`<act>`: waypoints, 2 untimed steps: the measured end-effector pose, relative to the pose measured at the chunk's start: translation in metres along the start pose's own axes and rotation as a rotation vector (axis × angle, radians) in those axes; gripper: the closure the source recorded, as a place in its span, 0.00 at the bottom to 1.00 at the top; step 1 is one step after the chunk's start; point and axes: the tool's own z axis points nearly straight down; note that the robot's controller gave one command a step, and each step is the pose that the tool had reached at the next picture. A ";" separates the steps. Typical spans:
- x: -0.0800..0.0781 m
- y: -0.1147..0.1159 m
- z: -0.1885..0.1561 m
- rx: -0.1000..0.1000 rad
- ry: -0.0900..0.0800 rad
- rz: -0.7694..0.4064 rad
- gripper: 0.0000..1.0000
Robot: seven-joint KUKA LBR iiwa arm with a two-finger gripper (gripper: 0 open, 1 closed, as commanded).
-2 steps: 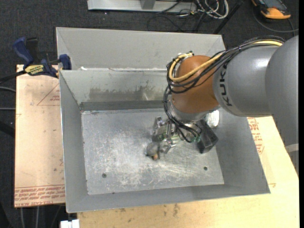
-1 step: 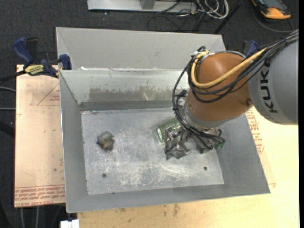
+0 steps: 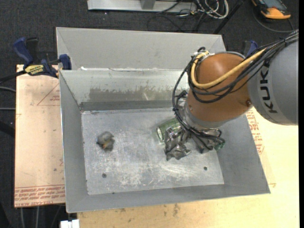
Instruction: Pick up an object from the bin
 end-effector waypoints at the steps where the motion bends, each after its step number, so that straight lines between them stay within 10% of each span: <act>1: -0.065 -0.041 0.068 -0.001 0.001 -0.126 0.00; 2: -0.066 -0.041 0.067 0.000 -0.001 -0.126 0.00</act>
Offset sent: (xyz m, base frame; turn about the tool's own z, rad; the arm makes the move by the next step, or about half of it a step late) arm 0.0000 0.0000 0.0000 0.0000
